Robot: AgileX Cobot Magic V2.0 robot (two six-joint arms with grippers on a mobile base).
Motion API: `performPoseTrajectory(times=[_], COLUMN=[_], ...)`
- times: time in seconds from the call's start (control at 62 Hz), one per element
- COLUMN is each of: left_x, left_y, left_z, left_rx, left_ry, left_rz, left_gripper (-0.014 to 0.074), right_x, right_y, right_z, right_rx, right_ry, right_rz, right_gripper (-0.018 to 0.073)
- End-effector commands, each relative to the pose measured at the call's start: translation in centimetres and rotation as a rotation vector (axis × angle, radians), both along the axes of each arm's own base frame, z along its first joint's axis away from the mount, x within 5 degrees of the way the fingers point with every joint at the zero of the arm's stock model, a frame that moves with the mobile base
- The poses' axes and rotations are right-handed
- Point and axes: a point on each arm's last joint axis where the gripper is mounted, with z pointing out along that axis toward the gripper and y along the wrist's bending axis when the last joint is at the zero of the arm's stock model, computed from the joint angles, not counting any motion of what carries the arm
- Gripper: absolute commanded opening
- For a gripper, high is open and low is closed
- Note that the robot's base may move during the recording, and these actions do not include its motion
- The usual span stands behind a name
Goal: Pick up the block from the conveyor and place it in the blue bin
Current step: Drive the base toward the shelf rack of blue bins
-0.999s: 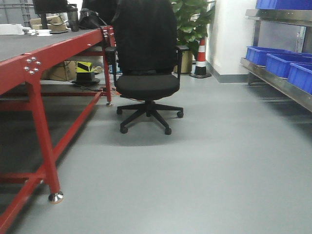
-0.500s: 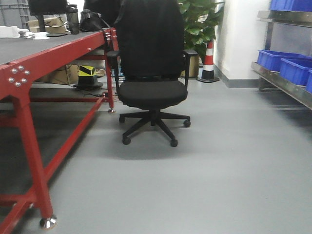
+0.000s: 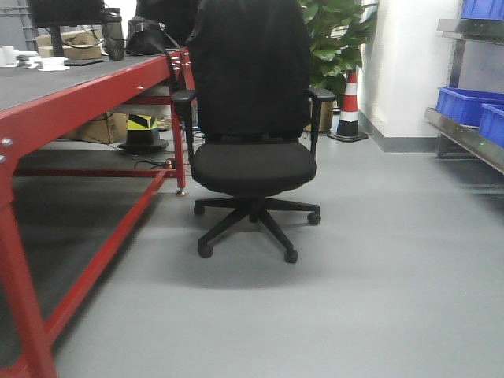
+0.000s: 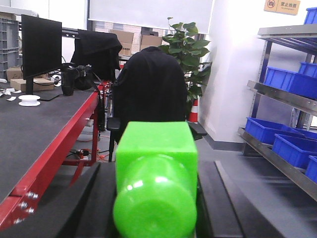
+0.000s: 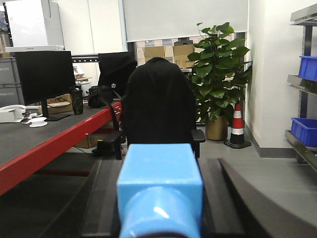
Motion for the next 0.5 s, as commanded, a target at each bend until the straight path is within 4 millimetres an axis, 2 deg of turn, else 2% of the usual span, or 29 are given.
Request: performPoseTrajectory(times=[0.0,0.484], left_x=[-0.13,-0.14], left_y=[0.05,0.07], left_z=[0.33,0.45], left_rx=[-0.006,-0.008], left_ry=[-0.030,-0.044], left_rz=[0.005,0.006], left_gripper=[-0.0111,-0.0111], right_x=[-0.03,-0.03], right_y=[-0.02,-0.02], right_z=[0.16,0.16], right_rx=[-0.007,-0.007], right_ry=[-0.023,-0.023], right_rz=[-0.003,-0.003], right_gripper=[-0.0162,-0.0162])
